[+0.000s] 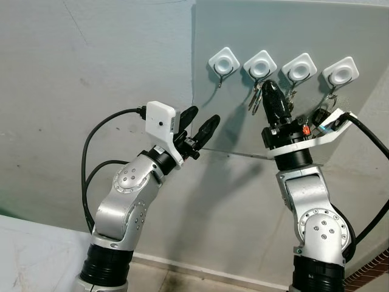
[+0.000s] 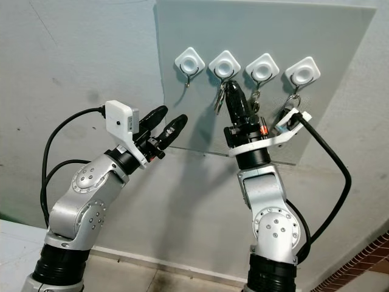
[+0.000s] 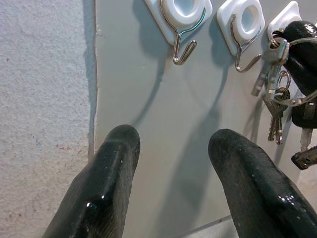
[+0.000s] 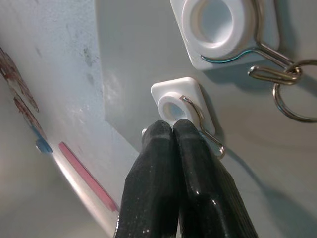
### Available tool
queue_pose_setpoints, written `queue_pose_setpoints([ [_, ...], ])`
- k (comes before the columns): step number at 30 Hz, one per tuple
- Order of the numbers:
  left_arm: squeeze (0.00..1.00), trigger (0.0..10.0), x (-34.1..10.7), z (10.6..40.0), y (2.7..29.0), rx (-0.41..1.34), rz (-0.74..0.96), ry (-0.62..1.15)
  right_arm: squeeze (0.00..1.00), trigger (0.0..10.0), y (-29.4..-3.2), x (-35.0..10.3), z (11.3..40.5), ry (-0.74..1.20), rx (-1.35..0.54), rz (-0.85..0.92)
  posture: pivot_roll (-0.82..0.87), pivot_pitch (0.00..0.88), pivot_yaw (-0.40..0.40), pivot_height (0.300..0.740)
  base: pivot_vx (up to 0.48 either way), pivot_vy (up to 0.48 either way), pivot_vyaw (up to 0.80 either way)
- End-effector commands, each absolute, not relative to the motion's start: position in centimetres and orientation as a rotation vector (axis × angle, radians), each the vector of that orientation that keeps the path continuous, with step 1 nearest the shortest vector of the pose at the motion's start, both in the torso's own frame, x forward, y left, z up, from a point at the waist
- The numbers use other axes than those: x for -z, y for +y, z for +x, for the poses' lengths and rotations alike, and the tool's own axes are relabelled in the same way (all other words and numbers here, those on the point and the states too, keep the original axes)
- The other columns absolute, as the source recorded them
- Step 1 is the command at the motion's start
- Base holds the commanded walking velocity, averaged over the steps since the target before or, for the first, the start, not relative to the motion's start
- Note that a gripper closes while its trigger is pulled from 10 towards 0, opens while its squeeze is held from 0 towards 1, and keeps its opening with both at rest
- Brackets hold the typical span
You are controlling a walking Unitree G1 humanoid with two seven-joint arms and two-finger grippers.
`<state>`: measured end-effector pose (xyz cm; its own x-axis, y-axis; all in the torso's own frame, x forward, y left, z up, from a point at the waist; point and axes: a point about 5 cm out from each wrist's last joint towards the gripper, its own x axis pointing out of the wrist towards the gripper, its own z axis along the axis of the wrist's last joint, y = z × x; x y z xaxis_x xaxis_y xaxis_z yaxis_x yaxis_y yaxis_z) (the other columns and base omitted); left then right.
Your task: Hang keys on a hook
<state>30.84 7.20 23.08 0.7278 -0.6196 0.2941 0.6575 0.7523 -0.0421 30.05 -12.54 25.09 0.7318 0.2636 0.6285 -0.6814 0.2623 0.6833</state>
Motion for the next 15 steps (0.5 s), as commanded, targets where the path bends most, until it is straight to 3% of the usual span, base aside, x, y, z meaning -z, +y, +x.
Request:
queue_pose_setpoints([
  [1, 0.00, 10.0, -23.51, 30.50, 7.17, 0.708, -0.145, -0.285, 0.00, 10.0, -12.54, -25.45, 30.32, -0.434, -0.662, 1.141, 0.13, 0.000, 0.007, 0.740, 0.000, 0.000, 0.00],
  [15, 0.00, 10.0, -23.53, 30.55, 7.27, 0.702, -0.143, -0.284, 0.00, 10.0, -12.23, -25.09, 30.73, -0.375, -0.650, 1.140, 0.13, 0.000, 0.008, 0.740, 0.000, 0.000, 0.00],
])
